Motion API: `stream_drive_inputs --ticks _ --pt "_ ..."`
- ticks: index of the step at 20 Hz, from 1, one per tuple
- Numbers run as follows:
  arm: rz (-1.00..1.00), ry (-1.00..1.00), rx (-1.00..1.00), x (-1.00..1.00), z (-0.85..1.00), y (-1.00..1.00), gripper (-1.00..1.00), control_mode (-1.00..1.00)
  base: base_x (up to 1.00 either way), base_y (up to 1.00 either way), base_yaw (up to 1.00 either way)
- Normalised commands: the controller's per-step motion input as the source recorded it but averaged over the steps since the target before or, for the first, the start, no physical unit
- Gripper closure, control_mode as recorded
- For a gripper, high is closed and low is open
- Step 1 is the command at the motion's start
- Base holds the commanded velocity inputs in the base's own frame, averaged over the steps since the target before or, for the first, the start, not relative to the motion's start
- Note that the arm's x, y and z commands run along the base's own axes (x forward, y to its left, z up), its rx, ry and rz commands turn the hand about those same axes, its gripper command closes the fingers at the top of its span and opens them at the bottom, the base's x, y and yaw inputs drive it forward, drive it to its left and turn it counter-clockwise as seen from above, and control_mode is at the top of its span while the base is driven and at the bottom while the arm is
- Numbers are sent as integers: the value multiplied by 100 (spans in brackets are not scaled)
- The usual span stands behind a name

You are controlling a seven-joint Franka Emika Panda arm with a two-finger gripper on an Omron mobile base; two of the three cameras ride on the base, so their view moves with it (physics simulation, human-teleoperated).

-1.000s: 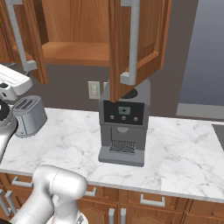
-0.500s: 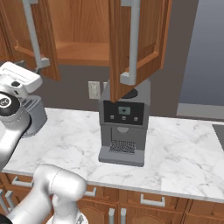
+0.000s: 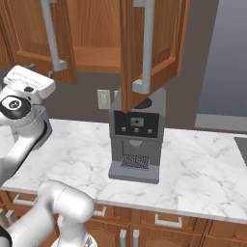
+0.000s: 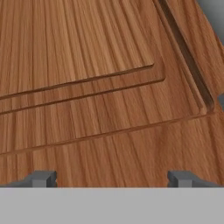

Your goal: Close all open cabinet doors.

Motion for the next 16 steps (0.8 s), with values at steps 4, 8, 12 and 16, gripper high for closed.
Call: stream_drive_inputs --ticks 4,8,12,16 --pt "6 0 0 26 -1 -9 -100 -100 0 0 0" --pt "10 0 0 24 0 -12 -100 -100 0 0 0" --pt "13 0 0 26 0 -8 -100 -100 0 0 0" --pt "13 0 0 21 0 -5 -100 -100 0 0 0"
